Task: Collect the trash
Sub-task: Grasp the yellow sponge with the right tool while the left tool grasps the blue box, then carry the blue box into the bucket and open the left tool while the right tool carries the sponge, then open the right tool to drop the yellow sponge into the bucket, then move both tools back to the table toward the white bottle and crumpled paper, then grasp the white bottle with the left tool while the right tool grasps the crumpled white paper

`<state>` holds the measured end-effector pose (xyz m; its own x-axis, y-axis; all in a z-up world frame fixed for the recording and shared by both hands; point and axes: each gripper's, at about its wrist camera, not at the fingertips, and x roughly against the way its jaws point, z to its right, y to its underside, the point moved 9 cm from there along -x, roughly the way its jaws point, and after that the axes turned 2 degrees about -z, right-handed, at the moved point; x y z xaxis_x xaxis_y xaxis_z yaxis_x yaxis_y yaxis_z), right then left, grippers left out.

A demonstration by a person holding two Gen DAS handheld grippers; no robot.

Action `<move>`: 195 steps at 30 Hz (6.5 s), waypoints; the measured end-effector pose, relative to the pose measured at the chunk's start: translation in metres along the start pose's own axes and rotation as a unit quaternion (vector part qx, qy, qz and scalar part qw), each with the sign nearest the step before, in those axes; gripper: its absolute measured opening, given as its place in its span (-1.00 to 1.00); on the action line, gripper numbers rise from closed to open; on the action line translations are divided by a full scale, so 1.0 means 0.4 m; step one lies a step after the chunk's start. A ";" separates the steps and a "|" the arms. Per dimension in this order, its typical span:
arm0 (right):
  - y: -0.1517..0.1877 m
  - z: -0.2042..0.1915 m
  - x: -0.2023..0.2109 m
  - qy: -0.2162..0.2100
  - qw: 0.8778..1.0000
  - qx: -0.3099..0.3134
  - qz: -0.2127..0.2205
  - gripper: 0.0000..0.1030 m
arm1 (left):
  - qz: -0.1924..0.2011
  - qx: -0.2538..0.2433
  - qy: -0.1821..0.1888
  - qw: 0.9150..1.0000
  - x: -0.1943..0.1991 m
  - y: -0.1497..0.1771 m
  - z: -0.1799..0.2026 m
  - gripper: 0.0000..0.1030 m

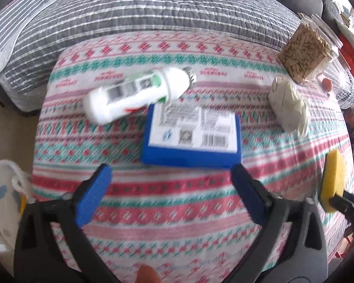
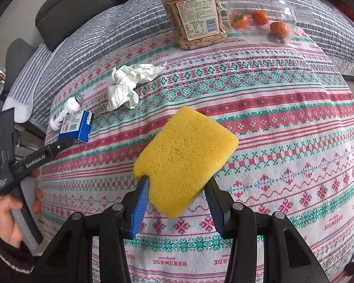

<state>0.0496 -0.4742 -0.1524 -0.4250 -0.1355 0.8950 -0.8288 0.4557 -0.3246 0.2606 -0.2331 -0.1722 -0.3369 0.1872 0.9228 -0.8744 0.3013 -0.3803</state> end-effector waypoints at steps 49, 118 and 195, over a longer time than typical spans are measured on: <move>-0.008 -0.176 0.059 -0.026 0.997 0.062 0.039 -0.04 | 0.132 0.007 0.060 0.989 0.462 0.039 0.026 0.82; 0.207 -1.145 -0.292 -0.136 0.953 0.269 -0.024 0.48 | 0.033 0.216 -0.098 0.971 0.349 0.365 -0.909 0.90; -0.230 -0.260 -0.133 -0.029 0.990 0.059 0.121 -0.50 | 0.038 -0.120 0.032 0.992 0.008 -0.039 -0.044 -0.22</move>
<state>0.1861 -0.4173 -0.1383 -0.6334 -0.0874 0.7689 -0.7359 0.3751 -0.5637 0.2792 -0.2207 -0.1645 -0.3691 0.2747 0.8879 -0.7366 0.4960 -0.4597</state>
